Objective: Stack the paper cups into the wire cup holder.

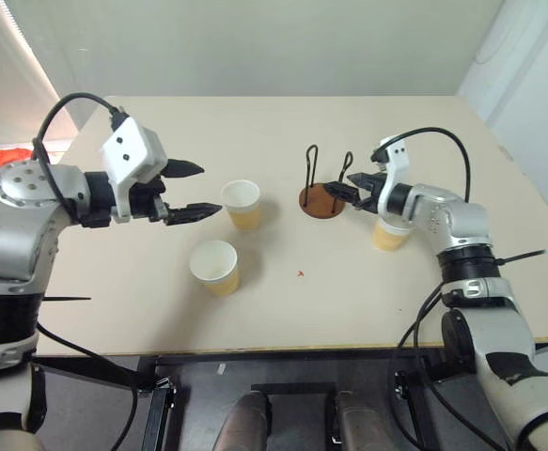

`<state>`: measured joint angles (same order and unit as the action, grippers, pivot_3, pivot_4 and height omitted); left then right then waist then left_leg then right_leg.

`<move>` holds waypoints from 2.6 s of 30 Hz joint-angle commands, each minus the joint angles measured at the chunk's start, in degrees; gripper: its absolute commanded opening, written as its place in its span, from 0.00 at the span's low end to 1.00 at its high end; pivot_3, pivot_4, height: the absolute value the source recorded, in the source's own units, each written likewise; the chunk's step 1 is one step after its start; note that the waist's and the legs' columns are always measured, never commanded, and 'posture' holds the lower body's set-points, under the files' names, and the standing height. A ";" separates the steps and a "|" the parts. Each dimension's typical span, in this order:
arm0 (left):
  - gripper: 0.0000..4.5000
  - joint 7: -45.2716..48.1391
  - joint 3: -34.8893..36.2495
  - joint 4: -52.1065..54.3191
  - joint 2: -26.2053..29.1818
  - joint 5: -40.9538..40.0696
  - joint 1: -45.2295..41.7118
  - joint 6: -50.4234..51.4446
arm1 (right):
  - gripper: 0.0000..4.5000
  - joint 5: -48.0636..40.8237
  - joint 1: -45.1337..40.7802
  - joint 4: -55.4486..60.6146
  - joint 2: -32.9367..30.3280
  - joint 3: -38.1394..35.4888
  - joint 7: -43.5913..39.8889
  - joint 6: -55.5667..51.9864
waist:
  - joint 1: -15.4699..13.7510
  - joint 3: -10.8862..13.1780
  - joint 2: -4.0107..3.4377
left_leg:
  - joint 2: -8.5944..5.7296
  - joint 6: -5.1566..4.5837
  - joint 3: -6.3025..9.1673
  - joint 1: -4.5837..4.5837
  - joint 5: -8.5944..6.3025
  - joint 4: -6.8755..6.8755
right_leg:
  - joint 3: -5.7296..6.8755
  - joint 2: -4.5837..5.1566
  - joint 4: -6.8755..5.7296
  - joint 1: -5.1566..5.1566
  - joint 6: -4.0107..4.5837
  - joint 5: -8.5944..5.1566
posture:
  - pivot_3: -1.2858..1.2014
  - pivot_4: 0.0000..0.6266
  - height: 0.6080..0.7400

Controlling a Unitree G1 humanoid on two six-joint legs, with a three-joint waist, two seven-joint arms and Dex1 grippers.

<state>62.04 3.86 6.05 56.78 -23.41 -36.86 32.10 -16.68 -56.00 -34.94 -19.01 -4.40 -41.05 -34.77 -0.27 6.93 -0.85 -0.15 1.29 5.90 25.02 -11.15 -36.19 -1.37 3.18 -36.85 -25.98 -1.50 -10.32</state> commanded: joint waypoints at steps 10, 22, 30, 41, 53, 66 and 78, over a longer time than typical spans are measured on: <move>0.85 -0.45 3.12 2.36 2.10 0.43 1.67 -1.27 | 0.36 -0.09 -5.00 -5.79 0.94 -2.70 2.57 6.46 | -0.05 0.00 0.00 | 0.00 0.05 0.01 0.05 -0.12 0.01 | 0.02 0.00 0.03 -0.02 0.10 -0.06 | 0.52 0.24 1.00; 0.85 0.96 1.85 1.50 2.01 0.47 -0.70 -2.01 | 0.01 -2.29 -1.04 7.50 -1.33 -0.32 -2.08 -4.26 | -0.05 0.00 0.00 | 0.01 0.08 0.01 0.09 -0.14 0.01 | 0.04 -0.01 0.04 -0.03 0.10 -0.06 | 0.52 0.24 1.00; 0.85 8.66 2.29 4.45 4.95 -3.52 -0.25 -0.56 | 0.01 -12.30 7.65 36.19 -4.37 -2.91 0.73 -26.19 | -0.09 0.01 0.04 | 0.01 0.08 0.01 0.13 -0.13 0.01 | 0.06 -0.04 0.07 -0.04 0.10 -0.07 | 0.52 0.24 1.00; 0.85 13.36 1.44 7.06 6.78 -7.15 3.27 1.08 | 0.01 -25.63 27.24 60.99 -4.44 -4.63 4.16 -35.68 | -0.10 -0.01 0.14 | 0.02 0.09 0.01 0.01 0.01 -0.11 | 0.02 -0.09 0.04 0.12 0.02 -0.18 | 0.52 0.24 1.00; 0.85 14.01 -3.92 6.83 5.00 -4.44 0.83 -0.15 | 0.20 -18.67 29.65 59.06 -9.12 5.92 5.26 -27.07 | -0.10 -0.21 0.47 | 0.00 0.30 0.02 -0.10 0.18 -0.14 | -0.12 -0.11 0.00 0.25 0.22 -0.04 | 0.52 0.24 1.00; 0.85 13.98 -2.77 5.99 3.73 -5.43 -1.58 -0.27 | 0.99 -17.41 26.55 61.59 -36.25 8.62 -17.51 -19.08 | -0.89 -0.18 0.50 | -0.04 0.07 0.03 0.22 -0.02 -0.10 | -0.09 -0.09 0.18 0.13 -0.25 -0.32 | 0.52 0.24 1.00; 0.85 14.91 -3.24 5.48 2.82 -6.09 -5.18 -0.89 | 0.99 0.33 9.78 33.75 -41.82 18.62 -31.89 2.92 | -0.45 -0.16 0.55 | 0.07 -0.09 0.00 0.07 -0.13 -0.13 | -0.12 -0.15 0.39 0.28 -0.44 -0.31 | 0.52 0.24 1.00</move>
<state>77.09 -0.35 11.16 59.39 -29.82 -40.92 32.12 -19.79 -44.60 1.68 -61.65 11.79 -70.74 -35.75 -0.72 6.77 -0.30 -0.07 1.18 5.90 25.08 -11.28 -36.34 -1.48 3.03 -36.46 -25.70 -1.99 -10.61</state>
